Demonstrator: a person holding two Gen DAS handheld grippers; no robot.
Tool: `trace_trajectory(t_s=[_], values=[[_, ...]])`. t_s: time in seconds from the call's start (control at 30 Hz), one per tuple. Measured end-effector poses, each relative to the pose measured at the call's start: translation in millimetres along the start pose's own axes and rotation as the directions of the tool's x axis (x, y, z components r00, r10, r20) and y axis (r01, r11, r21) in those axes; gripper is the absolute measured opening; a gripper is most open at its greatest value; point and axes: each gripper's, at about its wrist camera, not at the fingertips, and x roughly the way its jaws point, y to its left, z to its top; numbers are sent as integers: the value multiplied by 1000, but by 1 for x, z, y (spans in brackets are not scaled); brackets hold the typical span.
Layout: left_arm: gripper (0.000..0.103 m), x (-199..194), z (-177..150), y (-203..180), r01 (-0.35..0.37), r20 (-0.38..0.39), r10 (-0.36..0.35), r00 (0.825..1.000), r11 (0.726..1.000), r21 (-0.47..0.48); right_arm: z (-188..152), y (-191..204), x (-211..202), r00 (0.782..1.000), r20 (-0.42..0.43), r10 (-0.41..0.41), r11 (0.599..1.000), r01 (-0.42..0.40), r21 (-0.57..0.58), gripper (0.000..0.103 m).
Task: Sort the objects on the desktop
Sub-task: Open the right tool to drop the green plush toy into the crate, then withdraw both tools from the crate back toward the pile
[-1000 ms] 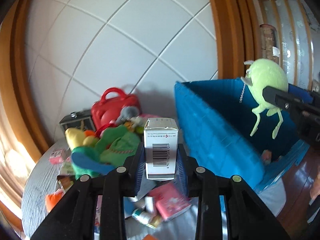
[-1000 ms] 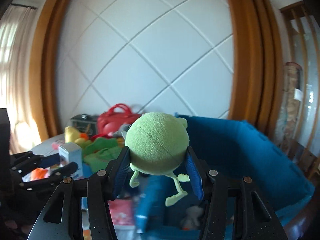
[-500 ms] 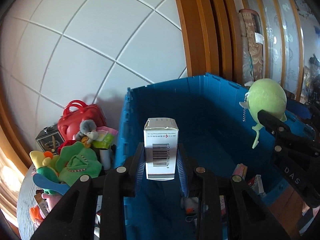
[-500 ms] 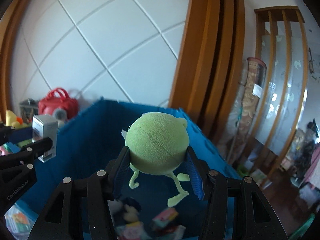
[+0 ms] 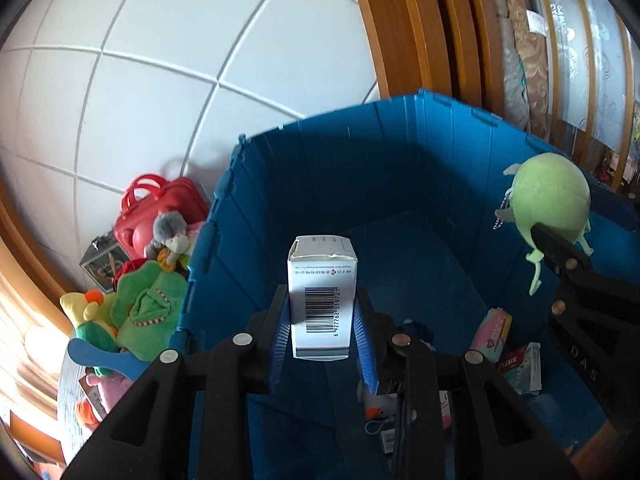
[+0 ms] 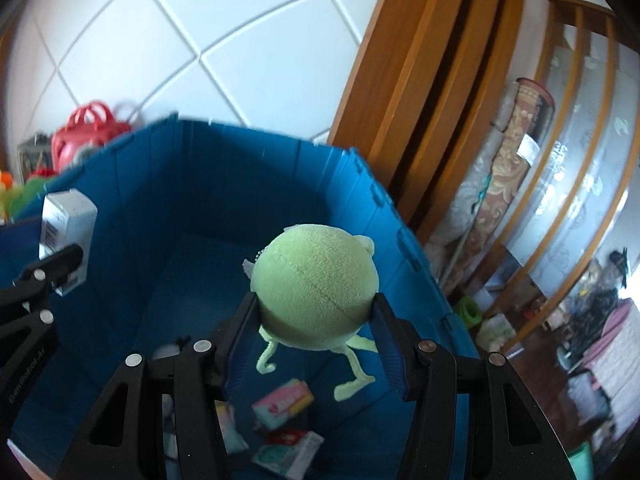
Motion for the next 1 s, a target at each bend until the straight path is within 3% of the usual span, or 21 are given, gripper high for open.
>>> trace_trajectory(t_s=[0.3,0.53,0.7,0.77,0.83,1.0], values=[[30,11,-1,6,14,-58,-16,998,999,-33,-3,3,5,998,-61,-10,999,8,-41,55],[61,2,-3,11,28,-35,-30,999,998,-51,-2,5,8,998,-68,6,999,-10,-53,56],[62,-9,-5,15,39,-8,-39,999,997,-62,-1,8,6,998,-61,8,999,-11,-48,57],[62,-14,-6,17,41,3,-41,999,997,-65,-1,8,3,999,-52,0,999,-2,-43,62],[63,-20,-7,19,44,16,-43,999,997,-68,-1,7,0,999,-43,-4,999,3,-33,83],[65,-36,-16,30,66,61,-61,996,994,-88,-4,0,-20,1000,-5,3,1000,-3,8,103]])
